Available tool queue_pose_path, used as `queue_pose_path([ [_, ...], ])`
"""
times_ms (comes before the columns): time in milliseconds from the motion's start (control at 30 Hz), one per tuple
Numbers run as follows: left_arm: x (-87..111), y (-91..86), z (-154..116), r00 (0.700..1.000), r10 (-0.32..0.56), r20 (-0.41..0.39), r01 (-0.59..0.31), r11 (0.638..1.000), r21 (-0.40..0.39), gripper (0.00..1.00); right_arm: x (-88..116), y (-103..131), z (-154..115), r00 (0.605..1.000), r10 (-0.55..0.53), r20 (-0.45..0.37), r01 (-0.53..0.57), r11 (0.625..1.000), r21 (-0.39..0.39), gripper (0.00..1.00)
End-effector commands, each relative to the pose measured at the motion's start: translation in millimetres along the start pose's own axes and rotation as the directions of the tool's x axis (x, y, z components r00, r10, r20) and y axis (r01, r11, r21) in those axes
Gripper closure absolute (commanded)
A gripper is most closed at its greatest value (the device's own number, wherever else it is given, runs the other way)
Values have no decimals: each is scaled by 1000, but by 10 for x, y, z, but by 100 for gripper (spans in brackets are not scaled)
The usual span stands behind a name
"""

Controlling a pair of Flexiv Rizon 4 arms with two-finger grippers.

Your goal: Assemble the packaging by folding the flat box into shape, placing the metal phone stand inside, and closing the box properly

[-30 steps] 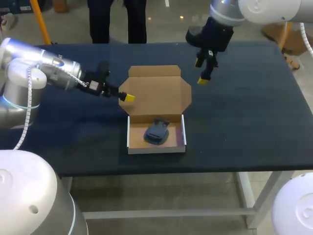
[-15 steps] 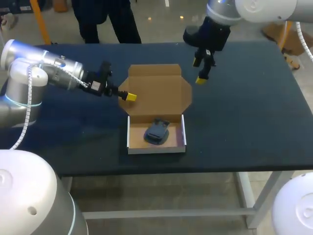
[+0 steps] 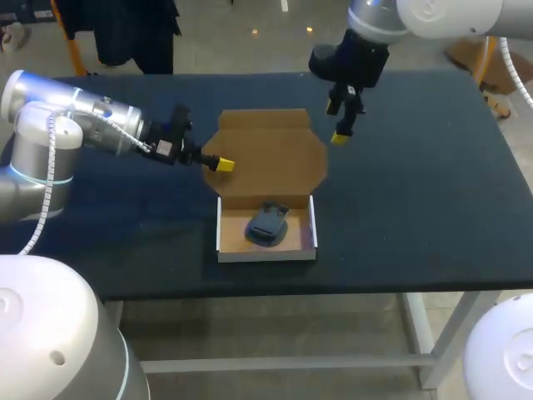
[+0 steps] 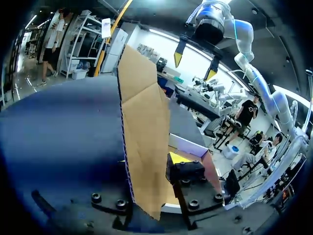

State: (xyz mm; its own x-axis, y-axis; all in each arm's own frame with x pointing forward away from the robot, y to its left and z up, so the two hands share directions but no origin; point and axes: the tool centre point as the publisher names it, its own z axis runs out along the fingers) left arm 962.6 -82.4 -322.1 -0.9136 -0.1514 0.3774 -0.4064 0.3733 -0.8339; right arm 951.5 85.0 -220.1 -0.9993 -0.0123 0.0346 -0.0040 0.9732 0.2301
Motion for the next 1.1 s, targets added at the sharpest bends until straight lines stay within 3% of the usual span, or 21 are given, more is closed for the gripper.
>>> queue_pose_path([
  [33, 19, -17, -10, 1000, 8, 3, -8, 1000, -1, 69, 5, 21, -20, 1000, -1, -3, 1, 1000, 8, 0],
  [233, 25, -36, -12, 1000, 21, 2, -21, 1000, -1, 71, 14, 26, -22, 1000, 0, -4, 0, 1000, 11, 0],
  [467, 44, -26, 6, 999, 35, 6, -35, 999, -3, 88, 19, 36, -23, 1000, 0, -5, 0, 1000, 15, 0],
  [567, 48, -31, 11, 999, 43, 6, -43, 999, -1, 100, 20, 42, -26, 1000, -1, -6, 1, 1000, 17, 0],
  [1100, 122, -51, 1, 995, 103, 15, -103, 995, -4, 100, 19, 58, -33, 1000, 0, -3, 0, 1000, 15, 0],
])
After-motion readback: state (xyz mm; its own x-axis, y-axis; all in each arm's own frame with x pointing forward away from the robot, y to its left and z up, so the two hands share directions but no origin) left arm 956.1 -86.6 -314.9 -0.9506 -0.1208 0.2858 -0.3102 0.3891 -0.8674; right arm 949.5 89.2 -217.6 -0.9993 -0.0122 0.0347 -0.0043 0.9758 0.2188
